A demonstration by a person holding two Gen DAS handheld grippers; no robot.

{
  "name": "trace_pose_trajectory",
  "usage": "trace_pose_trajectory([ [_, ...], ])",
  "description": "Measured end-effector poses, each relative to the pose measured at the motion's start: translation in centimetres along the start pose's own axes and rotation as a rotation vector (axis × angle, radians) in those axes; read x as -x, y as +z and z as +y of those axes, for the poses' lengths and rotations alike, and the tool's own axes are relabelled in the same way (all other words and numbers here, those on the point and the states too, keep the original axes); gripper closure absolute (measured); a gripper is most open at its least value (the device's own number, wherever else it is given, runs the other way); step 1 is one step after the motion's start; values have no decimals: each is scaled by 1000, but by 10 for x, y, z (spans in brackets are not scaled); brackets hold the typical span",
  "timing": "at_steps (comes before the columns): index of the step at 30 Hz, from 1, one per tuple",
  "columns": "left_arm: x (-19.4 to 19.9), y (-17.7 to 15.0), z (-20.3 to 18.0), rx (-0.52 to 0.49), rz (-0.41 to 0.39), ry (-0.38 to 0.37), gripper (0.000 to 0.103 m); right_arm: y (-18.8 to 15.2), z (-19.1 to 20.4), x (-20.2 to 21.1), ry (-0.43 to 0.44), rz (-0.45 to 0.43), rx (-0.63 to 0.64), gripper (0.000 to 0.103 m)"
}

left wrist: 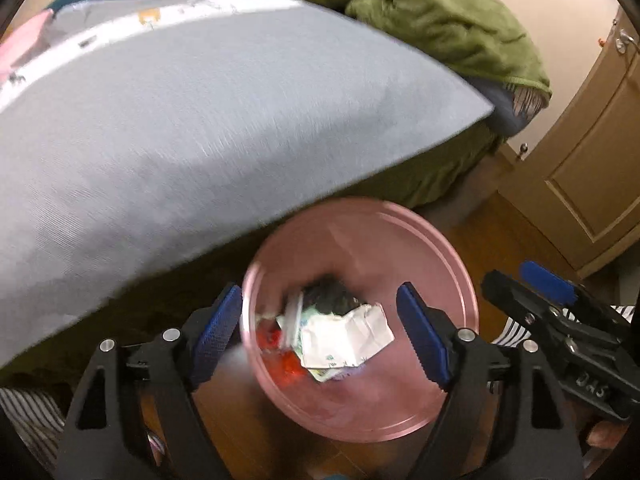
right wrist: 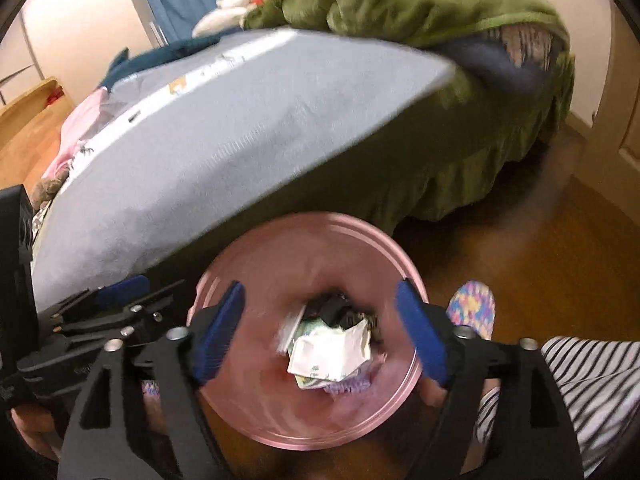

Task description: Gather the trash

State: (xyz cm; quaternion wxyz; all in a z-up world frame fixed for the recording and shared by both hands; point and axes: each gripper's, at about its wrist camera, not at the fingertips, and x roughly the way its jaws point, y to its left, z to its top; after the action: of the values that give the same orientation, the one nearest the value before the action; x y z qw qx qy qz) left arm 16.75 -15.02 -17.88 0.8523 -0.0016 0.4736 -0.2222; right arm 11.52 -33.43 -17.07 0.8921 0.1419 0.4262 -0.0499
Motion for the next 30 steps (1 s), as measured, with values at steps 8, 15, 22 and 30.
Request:
trace_pose_trajectory([
  [8, 122, 9, 5, -64, -254, 159, 8, 12, 50, 85, 63, -169, 85, 5],
  [15, 192, -16, 28, -8, -388, 254, 7, -16, 81, 158, 45, -379, 105, 5],
  [22, 221, -49, 33, 3, -400, 283, 8, -52, 87, 170, 50, -332, 96, 5],
  [30, 249, -65, 34, 25, -437, 321, 8, -67, 113, 185, 105, -329, 177, 5],
])
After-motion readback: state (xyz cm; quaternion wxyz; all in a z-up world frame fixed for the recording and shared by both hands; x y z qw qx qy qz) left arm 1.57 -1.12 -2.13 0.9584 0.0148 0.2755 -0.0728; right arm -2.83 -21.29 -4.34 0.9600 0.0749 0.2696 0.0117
